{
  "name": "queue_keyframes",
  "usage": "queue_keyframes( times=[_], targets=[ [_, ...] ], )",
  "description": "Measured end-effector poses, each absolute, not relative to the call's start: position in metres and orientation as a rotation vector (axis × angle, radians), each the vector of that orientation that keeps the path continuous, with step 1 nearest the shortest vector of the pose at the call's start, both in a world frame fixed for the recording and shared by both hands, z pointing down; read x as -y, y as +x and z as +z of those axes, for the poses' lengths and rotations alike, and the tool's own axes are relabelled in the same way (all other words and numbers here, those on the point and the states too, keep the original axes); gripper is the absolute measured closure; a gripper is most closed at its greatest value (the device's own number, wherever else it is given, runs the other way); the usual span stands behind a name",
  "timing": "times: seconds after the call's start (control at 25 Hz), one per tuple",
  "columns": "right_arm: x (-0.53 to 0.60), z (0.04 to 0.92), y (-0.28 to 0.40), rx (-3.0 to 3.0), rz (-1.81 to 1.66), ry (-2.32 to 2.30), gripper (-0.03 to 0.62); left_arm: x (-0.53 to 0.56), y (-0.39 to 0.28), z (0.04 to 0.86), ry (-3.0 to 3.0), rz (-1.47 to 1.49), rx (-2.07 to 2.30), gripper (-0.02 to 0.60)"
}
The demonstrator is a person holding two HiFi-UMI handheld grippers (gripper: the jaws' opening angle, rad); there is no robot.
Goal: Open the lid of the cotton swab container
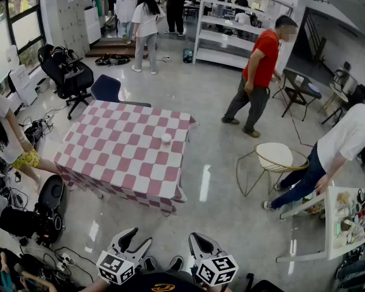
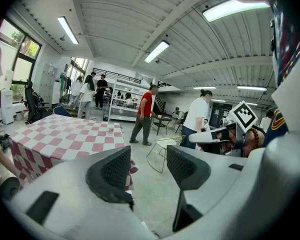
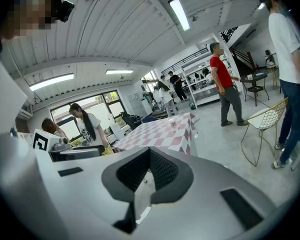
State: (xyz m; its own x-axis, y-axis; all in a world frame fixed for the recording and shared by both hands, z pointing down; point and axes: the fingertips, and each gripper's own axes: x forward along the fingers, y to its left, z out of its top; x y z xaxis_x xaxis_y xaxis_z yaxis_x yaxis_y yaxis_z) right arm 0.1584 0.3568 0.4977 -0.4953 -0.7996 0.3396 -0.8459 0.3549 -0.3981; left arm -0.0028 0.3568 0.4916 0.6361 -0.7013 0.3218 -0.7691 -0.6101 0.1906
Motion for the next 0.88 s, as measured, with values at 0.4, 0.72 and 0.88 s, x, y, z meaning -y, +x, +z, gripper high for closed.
queue_keyframes(
  times=[0.4,0.72,0.88],
  targets=[
    [-0.353,0.500,0.182,2.521,0.839,1.518,0.583,-0.354,0.020,0.488,2.544,0.323,1.193,0.351],
    [-0.350,0.511,0.201,2.524,0.927,1.545,0.583,-0.356,0.032,0.491,2.509,0.318,1.206,0.351],
    [-0.351,0.521,0.205,2.480,0.958,1.537,0.583,-0.354,0.033,0.497,2.483,0.318,1.199,0.351]
  ],
)
